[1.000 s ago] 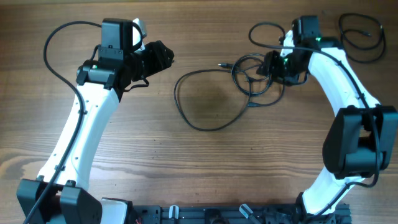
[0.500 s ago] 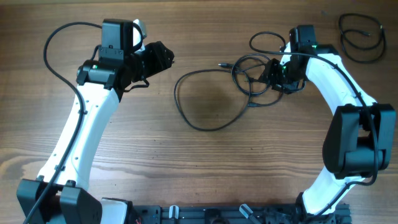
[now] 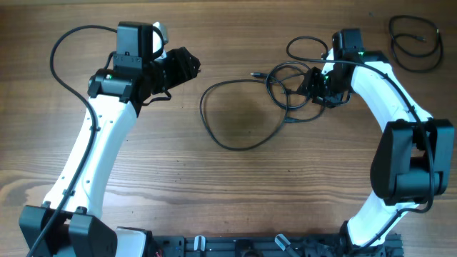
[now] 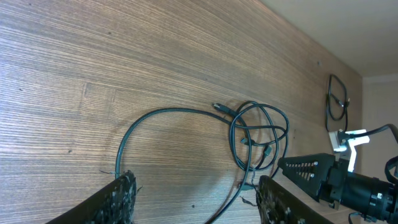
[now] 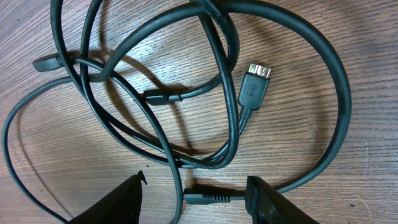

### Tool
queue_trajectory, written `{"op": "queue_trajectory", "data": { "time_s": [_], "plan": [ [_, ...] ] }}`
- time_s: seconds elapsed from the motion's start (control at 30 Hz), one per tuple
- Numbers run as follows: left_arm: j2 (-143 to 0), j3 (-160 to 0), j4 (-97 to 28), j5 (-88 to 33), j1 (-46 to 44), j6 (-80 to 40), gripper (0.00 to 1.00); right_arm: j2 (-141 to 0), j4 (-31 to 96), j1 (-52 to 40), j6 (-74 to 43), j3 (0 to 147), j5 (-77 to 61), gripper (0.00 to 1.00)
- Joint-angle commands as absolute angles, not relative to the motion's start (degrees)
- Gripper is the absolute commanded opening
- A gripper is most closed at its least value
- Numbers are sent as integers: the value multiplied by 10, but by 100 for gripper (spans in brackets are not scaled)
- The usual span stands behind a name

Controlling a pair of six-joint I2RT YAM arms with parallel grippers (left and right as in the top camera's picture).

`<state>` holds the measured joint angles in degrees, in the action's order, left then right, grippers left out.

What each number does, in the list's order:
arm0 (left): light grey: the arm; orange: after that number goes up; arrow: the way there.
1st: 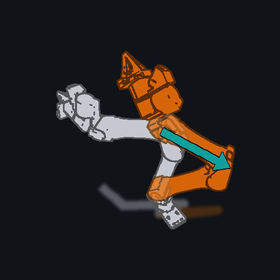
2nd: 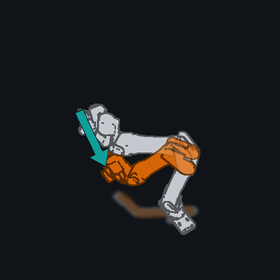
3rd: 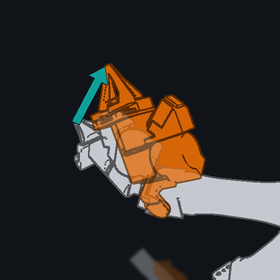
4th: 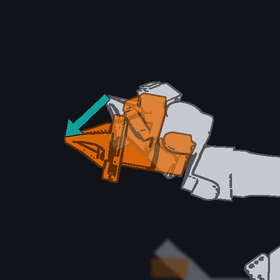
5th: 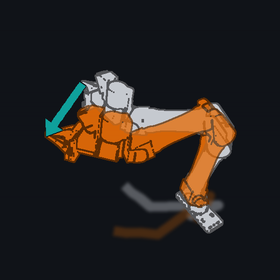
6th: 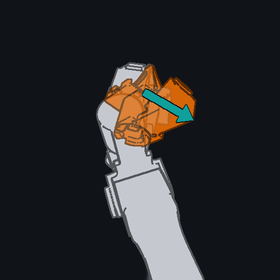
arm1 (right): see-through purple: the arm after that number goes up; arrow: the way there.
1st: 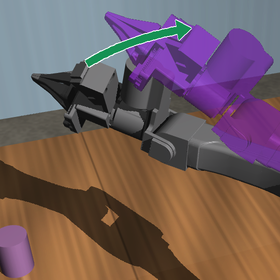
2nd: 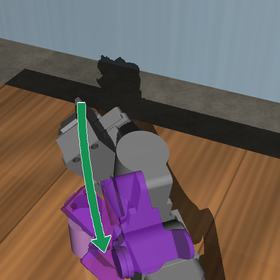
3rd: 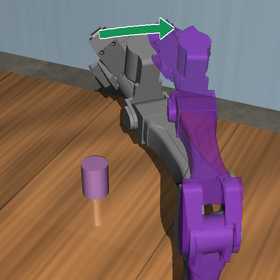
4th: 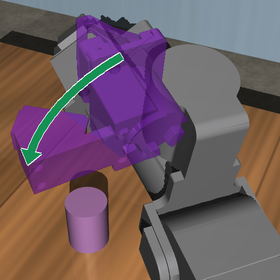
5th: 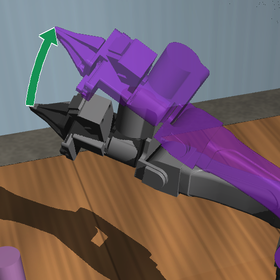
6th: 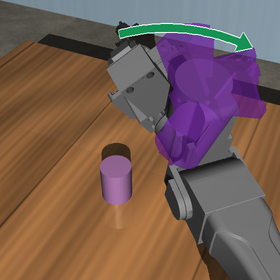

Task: Untangle cables

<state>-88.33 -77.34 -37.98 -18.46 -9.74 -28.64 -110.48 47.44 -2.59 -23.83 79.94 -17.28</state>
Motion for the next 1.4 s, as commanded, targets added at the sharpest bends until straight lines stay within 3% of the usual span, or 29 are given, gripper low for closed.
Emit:
{"op": "queue_trajectory", "data": {
  "time_s": [0.0, 1.37],
  "plan": [
    [-891, -779, -380, -179, -95, -290, 64, -1112, 472, -28, -242, 794, -160, 55],
    [-915, -779, -380, -180, -95, -290, 64, -1112, 471, -28, -242, 794, -152, 55]
  ]
}}
